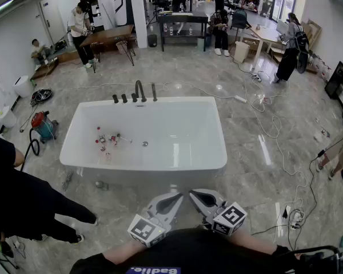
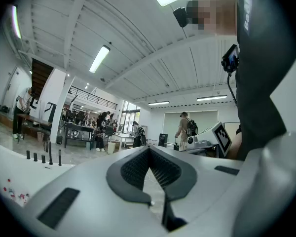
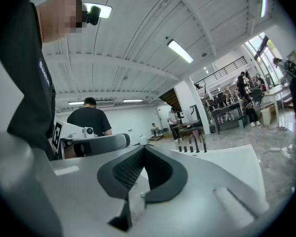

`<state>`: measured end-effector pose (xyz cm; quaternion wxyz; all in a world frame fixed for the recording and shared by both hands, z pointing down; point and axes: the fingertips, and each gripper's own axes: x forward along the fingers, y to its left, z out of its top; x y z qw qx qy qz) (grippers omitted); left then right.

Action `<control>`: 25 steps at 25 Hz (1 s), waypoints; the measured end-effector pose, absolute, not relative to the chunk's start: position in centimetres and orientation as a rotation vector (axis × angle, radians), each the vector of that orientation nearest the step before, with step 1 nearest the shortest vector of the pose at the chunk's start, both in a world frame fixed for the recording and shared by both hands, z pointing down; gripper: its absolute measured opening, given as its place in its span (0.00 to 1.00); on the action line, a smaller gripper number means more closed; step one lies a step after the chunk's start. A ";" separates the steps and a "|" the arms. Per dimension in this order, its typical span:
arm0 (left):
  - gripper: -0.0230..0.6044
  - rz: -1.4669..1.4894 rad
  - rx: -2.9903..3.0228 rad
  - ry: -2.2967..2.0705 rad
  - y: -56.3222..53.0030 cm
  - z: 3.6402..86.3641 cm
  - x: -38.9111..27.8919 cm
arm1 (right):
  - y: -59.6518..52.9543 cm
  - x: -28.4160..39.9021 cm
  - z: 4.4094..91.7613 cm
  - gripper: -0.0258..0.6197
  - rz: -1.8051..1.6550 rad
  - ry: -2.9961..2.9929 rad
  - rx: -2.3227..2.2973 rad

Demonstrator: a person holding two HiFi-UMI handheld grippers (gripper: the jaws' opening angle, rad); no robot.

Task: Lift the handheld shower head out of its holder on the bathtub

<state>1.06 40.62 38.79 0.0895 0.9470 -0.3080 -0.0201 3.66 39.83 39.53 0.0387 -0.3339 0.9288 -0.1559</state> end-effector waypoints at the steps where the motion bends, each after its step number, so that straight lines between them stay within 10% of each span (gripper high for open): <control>1: 0.04 -0.067 2.830 -0.916 40.7 39.0 1.2 | 40.0 3.9 40.4 0.03 -0.459 2.868 -1.019; 25: 0.05 -0.070 2.798 -1.091 38.7 38.5 5.1 | 38.3 8.8 40.7 0.03 -0.433 2.867 -0.860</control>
